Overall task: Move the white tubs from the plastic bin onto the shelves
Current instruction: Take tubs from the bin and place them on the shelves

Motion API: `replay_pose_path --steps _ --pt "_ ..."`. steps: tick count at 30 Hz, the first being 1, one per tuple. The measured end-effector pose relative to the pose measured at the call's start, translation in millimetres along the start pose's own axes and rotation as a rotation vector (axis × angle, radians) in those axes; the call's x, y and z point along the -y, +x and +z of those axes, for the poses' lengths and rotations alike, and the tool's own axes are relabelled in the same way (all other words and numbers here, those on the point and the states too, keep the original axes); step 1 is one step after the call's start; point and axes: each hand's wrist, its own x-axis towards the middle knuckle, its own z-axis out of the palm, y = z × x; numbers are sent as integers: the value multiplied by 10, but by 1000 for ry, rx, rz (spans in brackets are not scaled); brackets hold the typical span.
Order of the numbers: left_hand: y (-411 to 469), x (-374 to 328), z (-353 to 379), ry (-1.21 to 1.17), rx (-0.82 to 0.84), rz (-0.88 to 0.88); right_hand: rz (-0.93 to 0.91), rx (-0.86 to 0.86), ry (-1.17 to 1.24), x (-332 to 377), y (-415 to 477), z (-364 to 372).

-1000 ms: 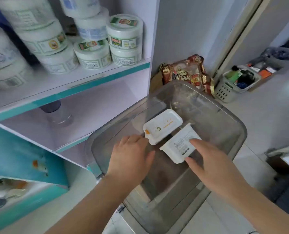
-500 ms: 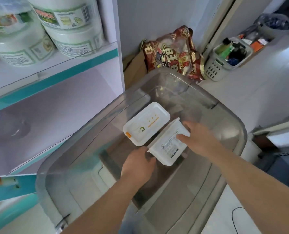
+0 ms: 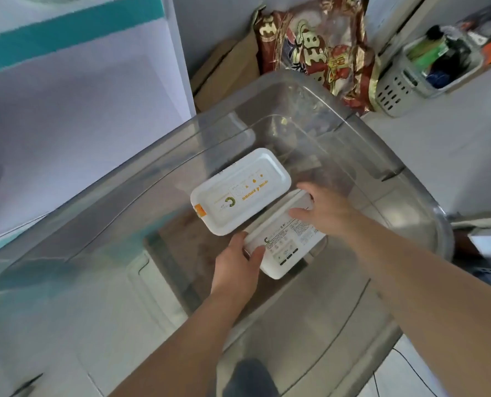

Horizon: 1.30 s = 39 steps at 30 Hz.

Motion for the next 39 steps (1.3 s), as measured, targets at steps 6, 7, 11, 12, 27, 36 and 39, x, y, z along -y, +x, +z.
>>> replay_pose_path --steps 6,7,11,12,27,36,39 --pt "-55 -18 83 -176 -121 -123 -57 53 -78 -107 76 -64" --pt "-70 -9 76 -168 -111 -138 -61 77 -106 -116 48 -68" --pt "-195 -9 -69 -33 -49 -118 -109 163 -237 -62 -177 -162" --pt "-257 -42 -143 2 -55 -98 -125 158 -242 -25 -261 -211" --pt "-1978 32 -1460 -118 -517 121 -506 -169 -287 1149 -1977 -493" --pt "-2700 757 -2564 -457 -862 257 -841 -384 -215 2617 -2731 68" --pt "-2961 1194 -2992 -506 -948 267 -915 -356 -204 3144 -3031 445"
